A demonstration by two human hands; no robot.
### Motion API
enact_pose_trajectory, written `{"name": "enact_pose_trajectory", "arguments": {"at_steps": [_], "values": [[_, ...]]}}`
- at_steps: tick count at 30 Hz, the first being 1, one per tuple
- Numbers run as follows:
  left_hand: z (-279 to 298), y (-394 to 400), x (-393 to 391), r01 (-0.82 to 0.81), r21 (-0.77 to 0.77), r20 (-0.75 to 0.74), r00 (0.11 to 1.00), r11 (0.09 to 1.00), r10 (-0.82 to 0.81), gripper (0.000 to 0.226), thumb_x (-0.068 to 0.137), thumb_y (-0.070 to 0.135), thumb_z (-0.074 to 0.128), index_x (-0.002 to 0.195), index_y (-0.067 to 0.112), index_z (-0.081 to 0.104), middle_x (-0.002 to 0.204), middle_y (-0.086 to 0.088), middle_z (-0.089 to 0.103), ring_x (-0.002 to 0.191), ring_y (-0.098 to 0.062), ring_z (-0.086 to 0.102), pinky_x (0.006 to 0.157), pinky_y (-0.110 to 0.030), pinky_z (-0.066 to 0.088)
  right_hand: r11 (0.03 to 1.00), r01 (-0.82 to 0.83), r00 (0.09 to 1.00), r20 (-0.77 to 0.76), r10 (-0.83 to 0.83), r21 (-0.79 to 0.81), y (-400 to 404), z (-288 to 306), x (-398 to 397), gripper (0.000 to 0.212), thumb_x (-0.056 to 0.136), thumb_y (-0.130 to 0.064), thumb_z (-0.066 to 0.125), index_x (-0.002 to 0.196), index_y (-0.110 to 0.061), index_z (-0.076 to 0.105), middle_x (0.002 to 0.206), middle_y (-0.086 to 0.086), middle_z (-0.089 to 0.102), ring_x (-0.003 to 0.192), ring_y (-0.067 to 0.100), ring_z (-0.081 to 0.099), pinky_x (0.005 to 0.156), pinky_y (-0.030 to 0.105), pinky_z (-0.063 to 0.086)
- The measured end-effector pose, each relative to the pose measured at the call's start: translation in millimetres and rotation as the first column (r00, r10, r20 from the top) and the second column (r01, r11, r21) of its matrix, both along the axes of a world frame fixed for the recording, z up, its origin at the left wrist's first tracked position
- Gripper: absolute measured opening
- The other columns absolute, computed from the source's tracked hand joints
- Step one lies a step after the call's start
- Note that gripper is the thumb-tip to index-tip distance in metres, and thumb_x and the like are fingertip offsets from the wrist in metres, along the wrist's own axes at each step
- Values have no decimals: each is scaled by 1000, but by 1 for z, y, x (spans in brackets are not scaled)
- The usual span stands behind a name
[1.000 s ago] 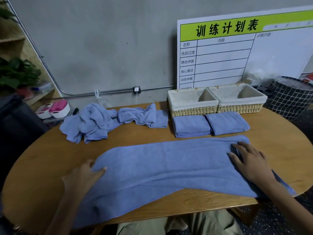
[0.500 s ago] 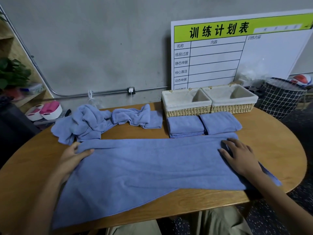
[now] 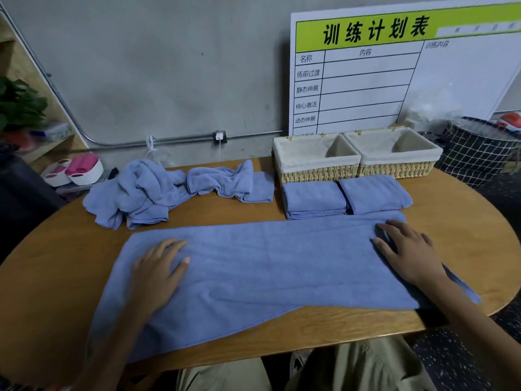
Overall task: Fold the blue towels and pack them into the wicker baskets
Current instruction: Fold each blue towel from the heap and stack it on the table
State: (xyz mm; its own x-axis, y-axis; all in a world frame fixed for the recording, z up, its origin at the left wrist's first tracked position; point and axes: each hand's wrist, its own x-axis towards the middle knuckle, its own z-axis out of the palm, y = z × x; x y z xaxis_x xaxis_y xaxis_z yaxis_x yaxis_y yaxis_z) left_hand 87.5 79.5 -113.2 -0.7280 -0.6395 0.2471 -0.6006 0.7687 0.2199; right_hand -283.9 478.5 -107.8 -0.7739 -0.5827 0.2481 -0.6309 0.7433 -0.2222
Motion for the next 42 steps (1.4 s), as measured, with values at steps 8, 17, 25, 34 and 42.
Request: {"name": "enact_pose_trajectory", "arguments": {"at_steps": [8,17,25,34,42], "values": [[36,41,0,71,-159,-312,943,985,-118,43,99,37,38,109,14,73,114,-1,70,105,-24,66,87,-45,45,998,-57,998,20,57,4,-7,10,-14,44,101,-46,44,132,-20,61,140,7,55,123,33,53,101,50,36],[1,95,0,316,102,136,935,943,-328,83,86,88,15,155,44,26,165,22,7,155,-13,0,121,-56,8,955,-289,957,-15,289,-66,-39,-6,21,59,95,-59,33,133,-24,61,138,2,58,126,24,56,100,49,46],[10,101,10,343,109,183,916,933,-358,90,78,95,21,155,51,6,164,28,-10,154,-13,-15,121,-57,-3,972,-234,972,25,235,-6,-39,-5,4,72,91,-68,22,142,-29,53,148,-1,49,137,24,45,107,48,37],[10,118,31,321,142,227,910,936,-347,96,71,98,27,151,58,-8,161,27,-22,151,-13,-25,118,-67,-2,973,-229,973,42,229,16,-39,-4,4,72,91,-69,20,144,-30,50,150,-2,47,138,22,42,109,46,35],[18,72,51,111,108,118,985,988,-124,75,83,88,17,152,57,17,167,15,10,154,-31,11,110,-72,19,975,-217,975,51,215,39,-40,-2,2,73,90,-70,19,144,-32,49,151,-2,46,138,23,43,110,46,35]]}}
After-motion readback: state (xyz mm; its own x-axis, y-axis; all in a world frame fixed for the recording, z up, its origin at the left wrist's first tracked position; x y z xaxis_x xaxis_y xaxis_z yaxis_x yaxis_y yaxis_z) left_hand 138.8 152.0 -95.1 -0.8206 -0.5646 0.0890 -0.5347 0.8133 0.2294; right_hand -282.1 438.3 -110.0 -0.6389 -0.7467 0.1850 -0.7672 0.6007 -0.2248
